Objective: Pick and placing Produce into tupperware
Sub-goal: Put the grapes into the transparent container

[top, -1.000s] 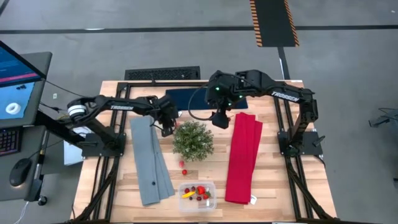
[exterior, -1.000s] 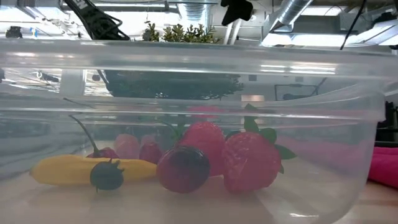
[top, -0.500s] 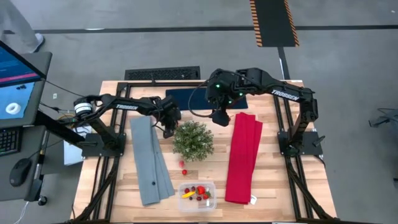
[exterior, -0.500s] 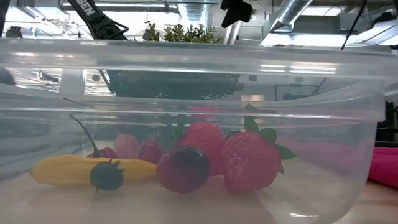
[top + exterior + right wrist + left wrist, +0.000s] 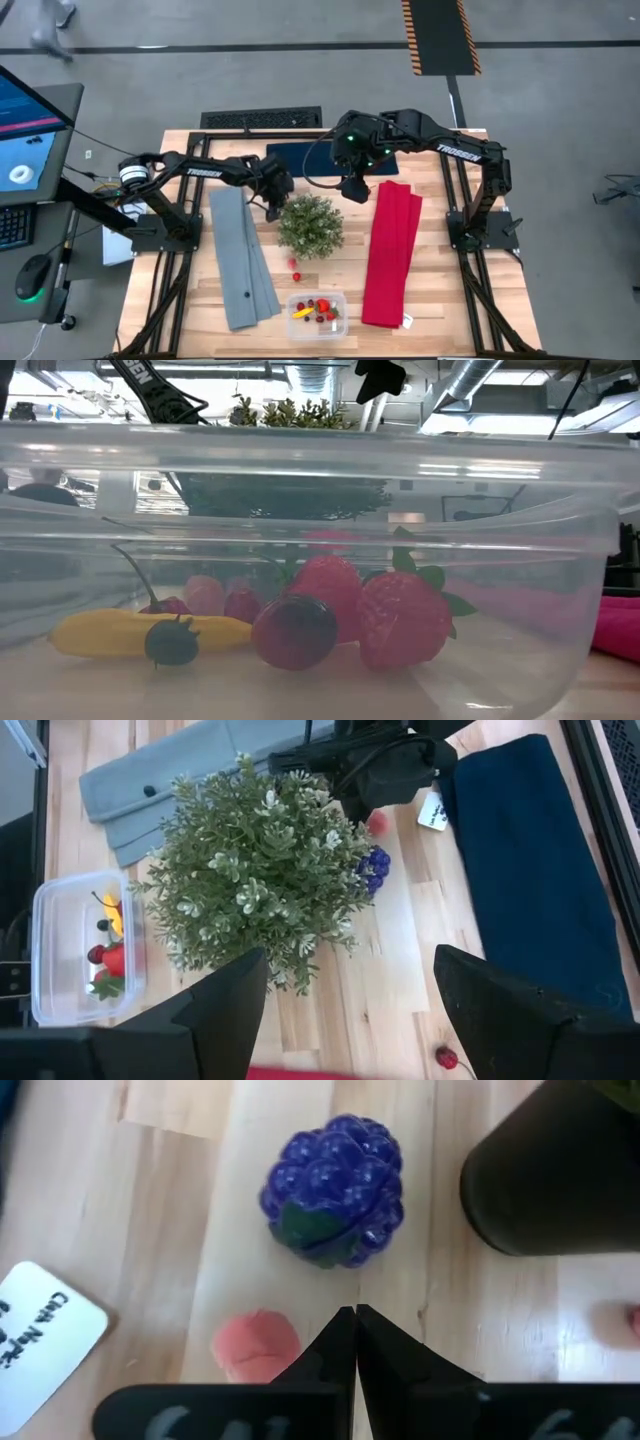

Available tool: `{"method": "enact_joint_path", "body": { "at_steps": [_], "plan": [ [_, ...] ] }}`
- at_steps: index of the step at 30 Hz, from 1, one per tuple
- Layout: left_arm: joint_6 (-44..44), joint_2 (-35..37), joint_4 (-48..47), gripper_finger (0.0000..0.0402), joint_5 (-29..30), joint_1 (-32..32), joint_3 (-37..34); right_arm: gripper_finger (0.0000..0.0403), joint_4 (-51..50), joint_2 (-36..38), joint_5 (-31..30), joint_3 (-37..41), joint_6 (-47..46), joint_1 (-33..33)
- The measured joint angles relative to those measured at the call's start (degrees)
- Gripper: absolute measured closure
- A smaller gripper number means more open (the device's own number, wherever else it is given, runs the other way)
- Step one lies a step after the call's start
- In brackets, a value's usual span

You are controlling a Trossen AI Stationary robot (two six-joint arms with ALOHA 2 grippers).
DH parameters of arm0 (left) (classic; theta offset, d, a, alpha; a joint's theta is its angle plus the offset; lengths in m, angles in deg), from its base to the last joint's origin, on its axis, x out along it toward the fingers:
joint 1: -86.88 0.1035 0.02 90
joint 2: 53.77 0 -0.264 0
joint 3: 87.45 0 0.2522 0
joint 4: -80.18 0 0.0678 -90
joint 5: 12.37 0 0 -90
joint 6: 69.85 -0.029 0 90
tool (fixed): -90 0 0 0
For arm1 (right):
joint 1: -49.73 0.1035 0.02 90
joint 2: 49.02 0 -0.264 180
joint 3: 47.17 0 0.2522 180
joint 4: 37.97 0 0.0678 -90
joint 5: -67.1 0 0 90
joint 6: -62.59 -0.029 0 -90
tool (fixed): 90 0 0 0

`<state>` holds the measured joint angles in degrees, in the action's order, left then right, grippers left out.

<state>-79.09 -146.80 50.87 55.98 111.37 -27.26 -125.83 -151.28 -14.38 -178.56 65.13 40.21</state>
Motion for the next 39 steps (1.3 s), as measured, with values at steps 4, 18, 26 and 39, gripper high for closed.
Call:
{"method": "enact_joint_path", "body": {
  "at_steps": [4,18,26,39],
  "plan": [
    [2.24,0.02,1.55,0.0401,-1.66,0.02,0.0,0.0092,0.0,0.0,0.0,0.0,-0.02,0.0],
    [-0.03,0.16,-2.29,0.0401,8.32,0.85,-0.01,0.0092,-0.02,0.0,0.09,-0.02,-1.08,0.55],
    [2.43,0.04,-2.37,0.0401,1.24,6.59,-0.04,0.0092,-0.02,0.0,0.15,-0.02,-1.1,0.48],
    [17.47,0.0,-3.37,0.0401,-8.06,13.65,1.75,0.0092,-0.02,-0.02,-0.05,-0.04,-1.14,0.21]
  ]
}}
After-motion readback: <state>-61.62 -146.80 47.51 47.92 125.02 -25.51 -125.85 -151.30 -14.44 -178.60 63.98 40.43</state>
